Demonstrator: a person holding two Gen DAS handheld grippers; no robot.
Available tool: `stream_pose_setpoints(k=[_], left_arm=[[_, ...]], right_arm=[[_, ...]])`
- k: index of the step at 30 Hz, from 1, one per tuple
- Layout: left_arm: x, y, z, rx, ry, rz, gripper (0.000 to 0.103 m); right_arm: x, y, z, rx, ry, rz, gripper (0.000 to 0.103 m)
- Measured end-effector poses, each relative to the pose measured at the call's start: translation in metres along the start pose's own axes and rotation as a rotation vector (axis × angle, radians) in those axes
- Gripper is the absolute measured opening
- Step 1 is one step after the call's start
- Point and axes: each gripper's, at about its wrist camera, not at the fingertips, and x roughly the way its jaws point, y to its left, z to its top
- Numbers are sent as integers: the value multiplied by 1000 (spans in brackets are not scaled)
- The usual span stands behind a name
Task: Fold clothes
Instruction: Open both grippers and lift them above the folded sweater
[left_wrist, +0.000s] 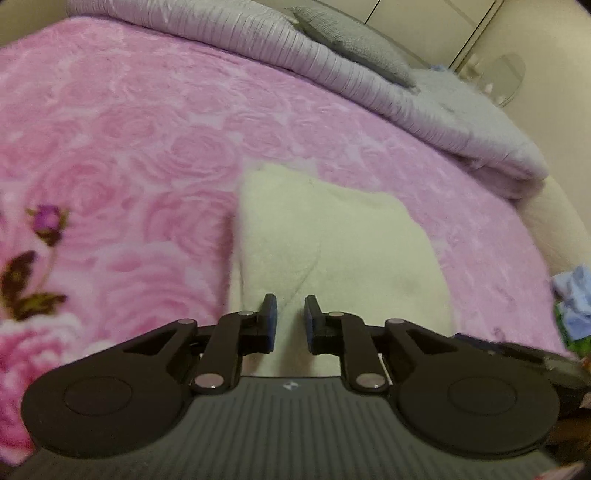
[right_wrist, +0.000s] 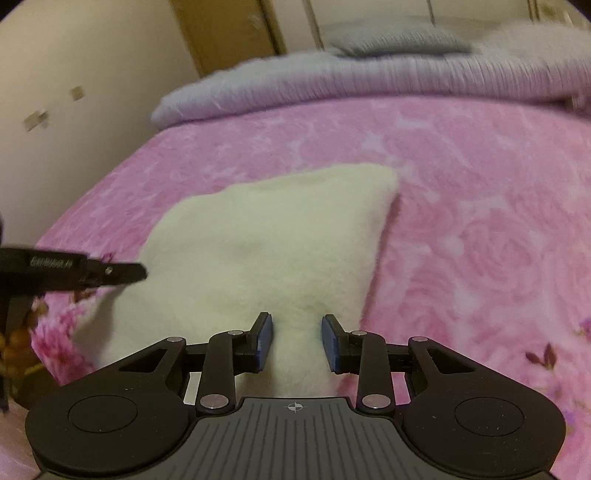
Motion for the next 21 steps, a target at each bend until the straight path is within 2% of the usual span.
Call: stream_pose_setpoints(k=[2, 3, 5, 6, 7, 13, 21], left_arm=[[-14, -15, -4, 48, 4, 49, 26], [-18, -19, -9, 56, 8, 59, 28], [-28, -28, -21, 73, 15, 79, 30], [-32, -32, -27, 81, 19, 89, 31], [-37, -36, -33, 90, 22, 99, 33], [-67, -60, -66, 168, 22, 168, 36], [-109, -79, -89, 226, -30, 178, 44]], right_arm=[[-11, 5, 3, 21, 1, -11, 33], [-19, 7, 0, 26, -12, -12, 33], [-35, 13, -8, 43, -37, -19, 46], [-42, 15, -15, 60, -47, -27, 59], [-48, 18, -23, 75, -56, -31, 62], [-82, 33, -44, 103, -75, -52, 62], [-124, 50, -56, 91, -134, -82, 62]])
